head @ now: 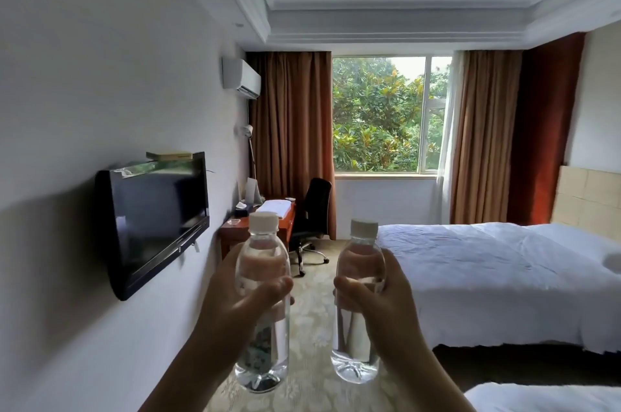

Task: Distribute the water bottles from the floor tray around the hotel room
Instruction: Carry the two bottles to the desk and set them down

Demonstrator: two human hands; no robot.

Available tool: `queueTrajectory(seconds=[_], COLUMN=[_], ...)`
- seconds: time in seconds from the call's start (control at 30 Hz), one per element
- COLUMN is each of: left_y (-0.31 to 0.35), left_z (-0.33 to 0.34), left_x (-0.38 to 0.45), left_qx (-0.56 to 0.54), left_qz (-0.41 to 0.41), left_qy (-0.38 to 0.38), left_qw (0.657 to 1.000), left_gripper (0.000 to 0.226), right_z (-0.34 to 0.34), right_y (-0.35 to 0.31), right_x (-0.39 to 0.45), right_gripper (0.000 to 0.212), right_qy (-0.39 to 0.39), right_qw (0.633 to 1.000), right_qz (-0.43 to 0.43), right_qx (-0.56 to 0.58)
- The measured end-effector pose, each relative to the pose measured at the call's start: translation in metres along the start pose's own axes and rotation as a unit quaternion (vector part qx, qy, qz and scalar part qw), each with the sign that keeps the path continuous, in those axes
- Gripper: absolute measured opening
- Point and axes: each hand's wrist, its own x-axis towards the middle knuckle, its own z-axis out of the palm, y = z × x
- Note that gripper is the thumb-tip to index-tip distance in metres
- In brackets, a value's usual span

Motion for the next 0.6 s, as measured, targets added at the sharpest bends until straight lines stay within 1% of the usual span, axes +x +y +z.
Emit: queueTrajectory(seconds=[0.13, 0.27, 0.3, 0.43, 0.6], left_y=[-0.059, -0.119, -0.132, -0.179, -0.231], left_z=[-0.01, -0.02, -0.021, -0.017, -0.006], left_x=[0.081, 0.169, 0.195, 0.299, 0.402], left_qx=[-0.005, -0.025, -0.026, -0.022, -0.025], left_qz=[0.005, 0.005, 0.01, 0.032, 0.025], left_qy=[-0.005, -0.023, -0.026, -0.033, -0.042], left_qw=[1.0, 0.999, 0.999, 0.999, 0.998], left_gripper=[0.06, 0.037, 0.037, 0.05, 0.047], right_z=[0.026, 0.063, 0.07, 0.086, 0.082], right_y=[0.055, 0.105, 0.117, 0.16, 0.217], right_x=[0.081, 0.167, 0.19, 0.278, 0.365], right_gripper=[0.057, 0.057, 0.055, 0.047, 0.032], right_qy=[0.017, 0.014, 0.017, 0.035, 0.053], right_qw=[1.0, 0.999, 0.999, 0.998, 0.997], right_qz=[-0.015, -0.029, -0.031, -0.045, -0.049], right_qx=[-0.004, -0.008, -0.012, -0.036, -0.036])
